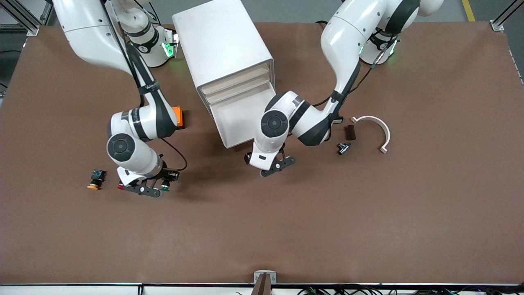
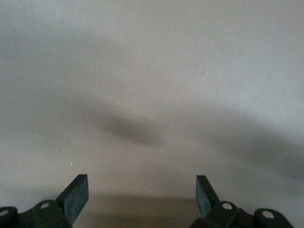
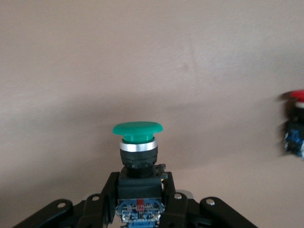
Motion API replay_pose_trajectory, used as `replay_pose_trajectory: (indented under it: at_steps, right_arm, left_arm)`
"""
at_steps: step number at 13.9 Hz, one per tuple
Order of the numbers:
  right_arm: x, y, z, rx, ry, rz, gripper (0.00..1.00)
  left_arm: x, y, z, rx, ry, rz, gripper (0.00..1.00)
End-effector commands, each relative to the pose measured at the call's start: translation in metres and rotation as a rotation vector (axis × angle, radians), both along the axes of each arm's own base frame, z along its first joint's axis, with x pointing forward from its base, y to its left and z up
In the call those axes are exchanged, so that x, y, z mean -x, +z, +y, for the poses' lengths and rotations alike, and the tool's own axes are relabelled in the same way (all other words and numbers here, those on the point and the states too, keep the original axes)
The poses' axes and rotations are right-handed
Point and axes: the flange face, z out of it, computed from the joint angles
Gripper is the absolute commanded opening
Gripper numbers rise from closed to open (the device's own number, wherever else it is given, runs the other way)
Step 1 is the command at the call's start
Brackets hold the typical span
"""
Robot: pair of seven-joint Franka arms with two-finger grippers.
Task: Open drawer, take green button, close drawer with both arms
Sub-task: 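Place the green button beside the red button while the left gripper pushes the drawer shut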
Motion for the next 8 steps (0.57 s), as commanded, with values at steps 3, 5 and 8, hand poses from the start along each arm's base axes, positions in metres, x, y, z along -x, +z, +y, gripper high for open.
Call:
replay_pose_trajectory:
  at_steps: [3,5,8]
  right_arm:
    - [0.003,-0.017,-0.035,-0.007,0.022,-0.007,0.0]
    - [0.009,-0.032,-0.054,-0.011,0.051,-0.042,0.0]
    - [0.009,-0.055,-0.075,-0.008,0.047,-0.044,0.0]
  left_arm:
    - [0.033,-0.012,-0.019,-0.034,-0.014,0.006,0.99]
    - [0.044,-0.013,-0.025,-0.038,-0.022,0.012,0.99]
    - [0.065,-0.015,-0.041,-0.037,-0.011,0.032,0.99]
